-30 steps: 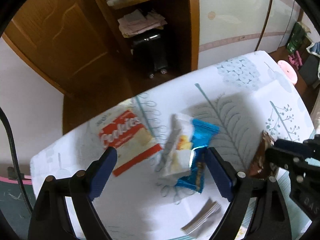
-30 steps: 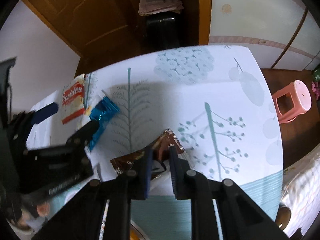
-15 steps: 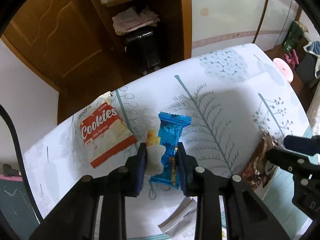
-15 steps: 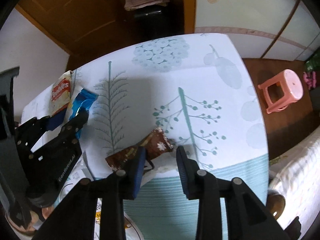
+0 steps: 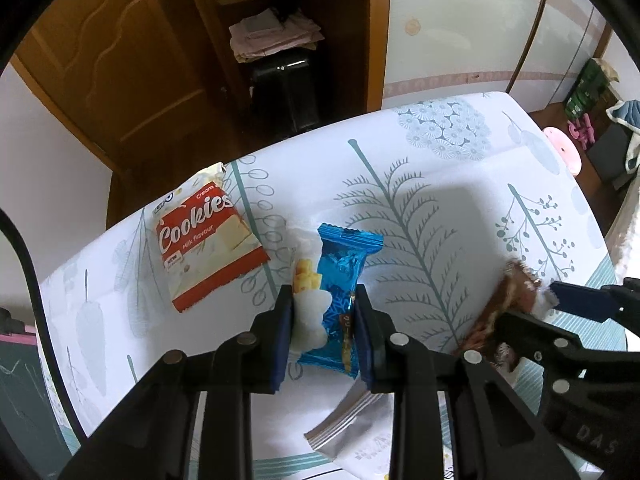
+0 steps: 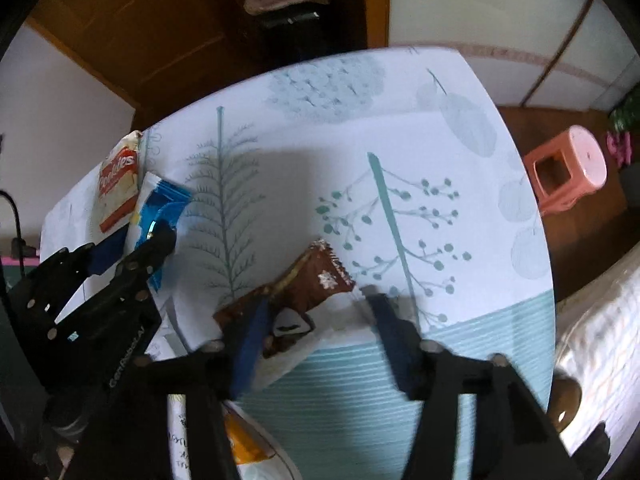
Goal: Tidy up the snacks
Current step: 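Grasp the blue wrapper with the left gripper while the right grasps the brown wrapper, then carry both wrappers over the white tray, then lower both wrappers into the tray and open both grippers, then move both grippers from the tray to the Cookies pack and OATS bar, then grasp the Cookies pack with the left gripper while the right grasps the OATS bar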
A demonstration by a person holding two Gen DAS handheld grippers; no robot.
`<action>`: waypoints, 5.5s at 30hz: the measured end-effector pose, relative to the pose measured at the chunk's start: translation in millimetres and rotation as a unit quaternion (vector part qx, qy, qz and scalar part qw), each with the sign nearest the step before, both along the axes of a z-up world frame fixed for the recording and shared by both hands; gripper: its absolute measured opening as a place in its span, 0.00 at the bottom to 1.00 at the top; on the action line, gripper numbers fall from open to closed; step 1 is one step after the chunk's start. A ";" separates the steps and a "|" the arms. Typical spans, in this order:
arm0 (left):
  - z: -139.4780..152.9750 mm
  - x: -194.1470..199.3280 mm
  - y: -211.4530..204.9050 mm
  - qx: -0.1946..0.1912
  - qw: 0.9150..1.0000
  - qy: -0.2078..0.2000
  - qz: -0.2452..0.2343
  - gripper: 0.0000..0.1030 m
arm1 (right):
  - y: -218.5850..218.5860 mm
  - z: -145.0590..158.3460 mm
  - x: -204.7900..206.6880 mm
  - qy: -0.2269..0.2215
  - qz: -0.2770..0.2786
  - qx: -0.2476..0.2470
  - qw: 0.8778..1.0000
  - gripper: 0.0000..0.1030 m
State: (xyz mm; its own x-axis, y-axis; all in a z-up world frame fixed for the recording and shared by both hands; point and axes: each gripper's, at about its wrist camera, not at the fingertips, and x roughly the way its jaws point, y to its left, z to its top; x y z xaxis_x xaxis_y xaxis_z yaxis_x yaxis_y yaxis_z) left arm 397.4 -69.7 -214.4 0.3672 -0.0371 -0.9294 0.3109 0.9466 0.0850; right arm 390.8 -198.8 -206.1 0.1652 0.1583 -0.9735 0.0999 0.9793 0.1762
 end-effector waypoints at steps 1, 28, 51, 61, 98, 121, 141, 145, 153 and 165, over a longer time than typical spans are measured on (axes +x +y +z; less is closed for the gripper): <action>1.0 -2.0 0.2 -0.001 1.000 -0.003 0.001 0.22 | 2.6 1.3 -2.1 -0.004 0.004 0.003 1.000 0.41; 275.6 -249.7 43.9 -0.094 0.987 -0.125 -0.034 0.21 | -20.3 247.2 -225.0 -0.252 0.059 0.044 0.965 0.01; 177.0 -462.7 45.8 -0.087 0.988 -0.115 -0.048 0.39 | 35.1 182.1 -428.2 -0.317 0.100 -0.049 0.942 0.03; 151.3 -461.3 70.5 -0.101 0.990 -0.098 0.021 0.90 | 18.3 170.2 -442.8 -0.316 0.034 -0.064 0.946 0.53; 134.4 -439.8 81.7 -0.095 0.989 -0.100 0.061 0.90 | 16.8 127.4 -409.1 -0.244 0.028 -0.028 0.969 0.53; 183.0 -334.3 144.0 -0.062 0.975 -0.191 0.093 0.90 | 50.9 137.4 -197.6 -0.198 0.146 -0.037 0.969 0.53; 121.8 -205.3 170.7 -0.048 0.986 -0.089 0.135 0.90 | 103.9 7.5 -79.1 -0.042 0.185 -0.063 0.980 0.53; 127.6 -182.1 160.3 -0.032 0.988 -0.091 0.117 0.90 | 102.5 -1.0 -79.9 -0.032 0.186 -0.054 0.981 0.41; 144.6 -117.3 127.5 -0.013 0.993 -0.081 0.081 0.90 | 80.6 17.3 -67.9 -0.056 0.159 -0.076 0.983 0.40; 111.3 -0.7 83.9 0.007 0.994 -0.042 0.103 0.90 | -6.5 117.5 -3.3 -0.146 0.017 -0.062 0.987 0.40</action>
